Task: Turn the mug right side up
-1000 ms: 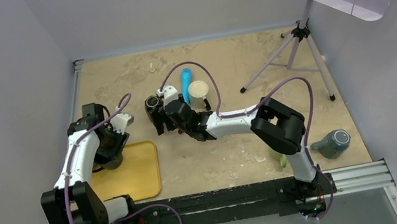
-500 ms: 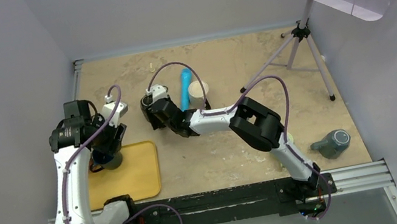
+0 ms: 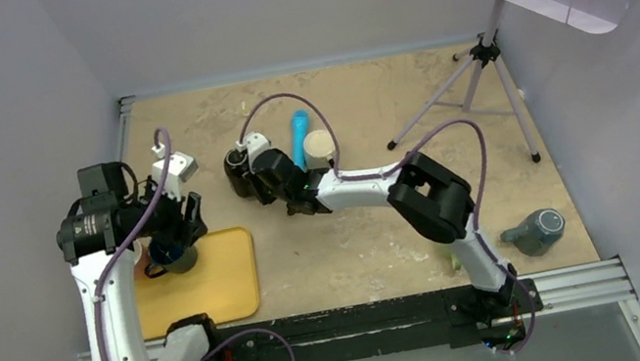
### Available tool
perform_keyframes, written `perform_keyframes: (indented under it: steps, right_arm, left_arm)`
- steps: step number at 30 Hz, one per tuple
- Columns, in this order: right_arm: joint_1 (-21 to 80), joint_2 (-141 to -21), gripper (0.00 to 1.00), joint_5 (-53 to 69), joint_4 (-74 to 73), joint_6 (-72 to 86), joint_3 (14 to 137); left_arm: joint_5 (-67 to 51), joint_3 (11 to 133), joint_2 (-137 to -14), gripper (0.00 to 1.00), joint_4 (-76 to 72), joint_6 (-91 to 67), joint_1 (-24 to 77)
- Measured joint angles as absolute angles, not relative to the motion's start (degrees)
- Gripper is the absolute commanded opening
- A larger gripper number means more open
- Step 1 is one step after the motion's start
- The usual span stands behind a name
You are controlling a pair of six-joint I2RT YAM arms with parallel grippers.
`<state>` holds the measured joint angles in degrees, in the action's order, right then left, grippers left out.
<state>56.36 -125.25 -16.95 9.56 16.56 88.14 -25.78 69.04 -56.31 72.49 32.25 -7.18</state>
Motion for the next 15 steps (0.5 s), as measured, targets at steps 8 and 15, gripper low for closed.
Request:
perform_keyframes:
  steps: [8, 15]
  right_arm:
    - [51.62, -101.41, 0.00, 4.01, 20.56, 23.20, 72.64]
    - [50.00, -87.94, 0.00, 13.08, 42.26, 33.17, 65.80]
  left_arm:
    - [-51.94, 78.81, -59.37, 0.72, 76.97, 32.16, -19.22]
    - [-74.11, 84.25, -61.98, 0.78, 76.93, 25.26, -19.75]
